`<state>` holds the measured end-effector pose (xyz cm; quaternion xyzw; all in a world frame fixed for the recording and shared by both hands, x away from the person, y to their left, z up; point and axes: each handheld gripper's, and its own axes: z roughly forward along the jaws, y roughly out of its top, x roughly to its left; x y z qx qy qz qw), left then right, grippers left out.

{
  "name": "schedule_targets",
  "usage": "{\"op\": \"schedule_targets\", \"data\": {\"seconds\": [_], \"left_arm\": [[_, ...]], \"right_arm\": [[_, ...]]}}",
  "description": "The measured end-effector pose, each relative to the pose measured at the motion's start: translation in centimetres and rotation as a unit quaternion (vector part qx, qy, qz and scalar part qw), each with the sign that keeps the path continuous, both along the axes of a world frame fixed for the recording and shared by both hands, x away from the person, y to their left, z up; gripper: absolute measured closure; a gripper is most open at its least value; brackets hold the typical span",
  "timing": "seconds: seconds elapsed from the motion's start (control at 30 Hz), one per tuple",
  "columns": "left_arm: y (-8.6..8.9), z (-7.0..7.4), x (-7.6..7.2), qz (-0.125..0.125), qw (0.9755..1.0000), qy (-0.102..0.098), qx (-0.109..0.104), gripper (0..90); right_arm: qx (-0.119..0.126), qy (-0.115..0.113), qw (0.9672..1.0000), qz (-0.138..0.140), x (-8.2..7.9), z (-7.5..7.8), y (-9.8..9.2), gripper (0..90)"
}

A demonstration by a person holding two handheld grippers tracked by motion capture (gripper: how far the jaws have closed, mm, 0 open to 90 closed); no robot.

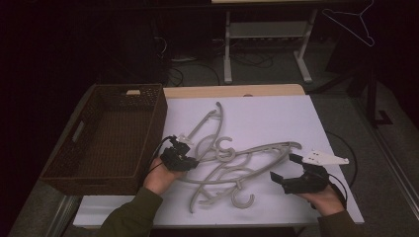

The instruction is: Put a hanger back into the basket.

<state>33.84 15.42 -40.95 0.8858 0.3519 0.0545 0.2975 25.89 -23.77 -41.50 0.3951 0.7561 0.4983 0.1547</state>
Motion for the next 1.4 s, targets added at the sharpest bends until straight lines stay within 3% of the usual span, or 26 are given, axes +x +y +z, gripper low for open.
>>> {"op": "schedule_targets", "data": {"seconds": [0.1,0.23,0.6,0.87,1.03,1.4], "left_arm": [[-0.1,0.2,0.0,0.001,0.9999,0.007,-0.014,81.8],[-0.4,0.5,-0.2,-0.004,0.9999,-0.002,-0.012,82.0],[-0.3,1.9,-0.4,-0.002,0.9988,-0.022,-0.044,82.2],[-0.4,3.1,-0.4,-0.008,0.9976,-0.014,-0.067,82.2],[-0.3,4.8,0.1,-0.02,0.9968,-0.006,-0.078,82.2],[0.5,9.2,0.8,-0.024,0.9956,-0.017,-0.089,82.2]], "right_arm": [[0.0,-0.002,1.0,0.0,0.0,0.0,0.0,1.3],[0.001,0.001,1.0,-0.002,0.0,0.0,0.0,1.4],[0.0,0.0,1.0,-0.001,0.0,0.0,-0.1,1.4],[0.003,0.0,1.0,-0.006,0.0,0.0,-0.2,1.4],[0.005,-0.002,1.0,-0.008,0.0,0.0,-0.4,1.4],[0.011,-0.002,0.9999,-0.007,0.0,0.1,-0.4,1.4]]}}
